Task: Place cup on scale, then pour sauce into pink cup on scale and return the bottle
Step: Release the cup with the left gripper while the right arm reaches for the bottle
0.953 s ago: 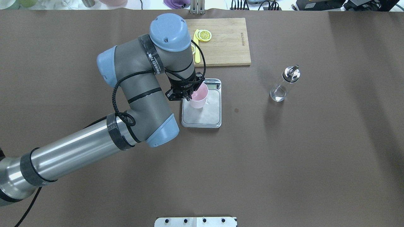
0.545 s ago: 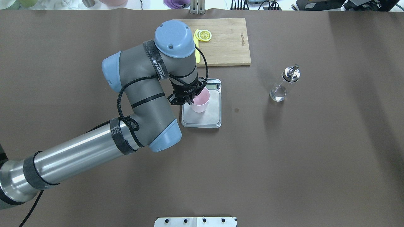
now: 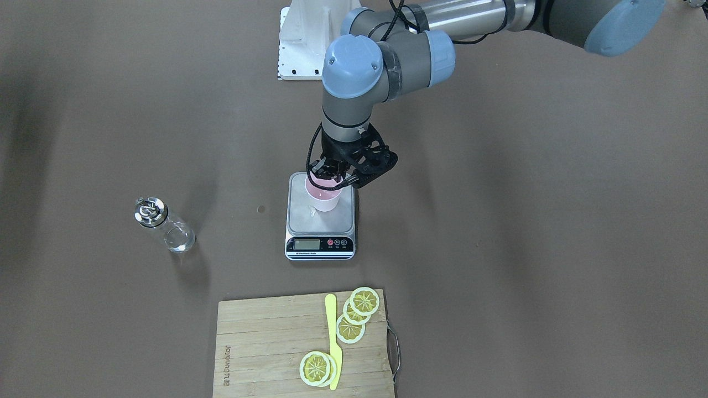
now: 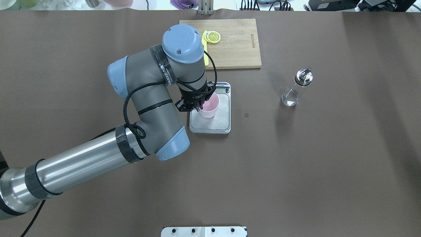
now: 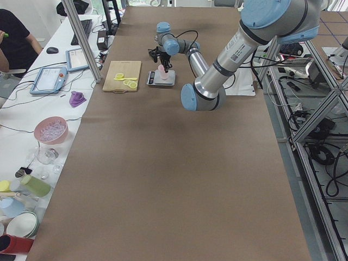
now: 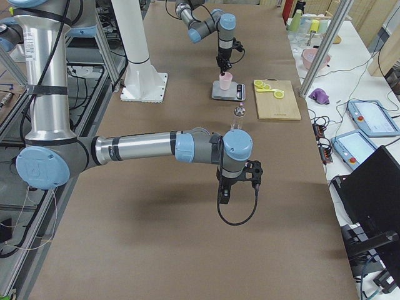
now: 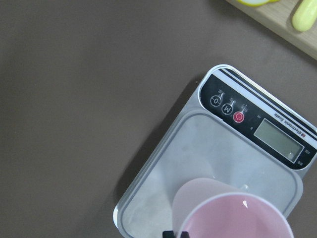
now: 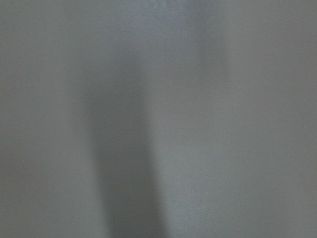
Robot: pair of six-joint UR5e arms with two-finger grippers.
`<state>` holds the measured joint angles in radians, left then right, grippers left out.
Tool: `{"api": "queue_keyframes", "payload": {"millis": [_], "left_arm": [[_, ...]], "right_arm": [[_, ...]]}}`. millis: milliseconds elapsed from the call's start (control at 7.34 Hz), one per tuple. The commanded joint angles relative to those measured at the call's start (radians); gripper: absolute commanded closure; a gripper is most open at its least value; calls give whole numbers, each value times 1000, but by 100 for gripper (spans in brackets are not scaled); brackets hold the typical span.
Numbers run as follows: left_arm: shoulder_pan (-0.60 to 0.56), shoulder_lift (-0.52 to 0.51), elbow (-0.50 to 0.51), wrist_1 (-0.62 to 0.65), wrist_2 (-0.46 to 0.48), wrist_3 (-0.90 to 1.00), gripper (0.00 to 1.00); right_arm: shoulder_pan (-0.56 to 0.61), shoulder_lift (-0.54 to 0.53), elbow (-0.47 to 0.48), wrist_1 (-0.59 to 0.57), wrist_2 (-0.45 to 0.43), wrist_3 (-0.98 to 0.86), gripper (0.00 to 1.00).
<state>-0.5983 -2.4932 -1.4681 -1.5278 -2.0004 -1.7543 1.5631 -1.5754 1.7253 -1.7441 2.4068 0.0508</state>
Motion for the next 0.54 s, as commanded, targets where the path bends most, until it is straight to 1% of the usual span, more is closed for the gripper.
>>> {"api": "queue_keyframes", "payload": {"millis": [0,136,409], "left_arm": [[-1,0,-14,0,0,-4,1],[-6,2,-44,6,0,-2,1],[-43,43,-159,32,-5,5,1]], "right_arm": [[-2,2,-1,0,-2,0,0],[-2,24,-4,-2,-3,0,0],[-14,38,8,0,0,1,0]]}}
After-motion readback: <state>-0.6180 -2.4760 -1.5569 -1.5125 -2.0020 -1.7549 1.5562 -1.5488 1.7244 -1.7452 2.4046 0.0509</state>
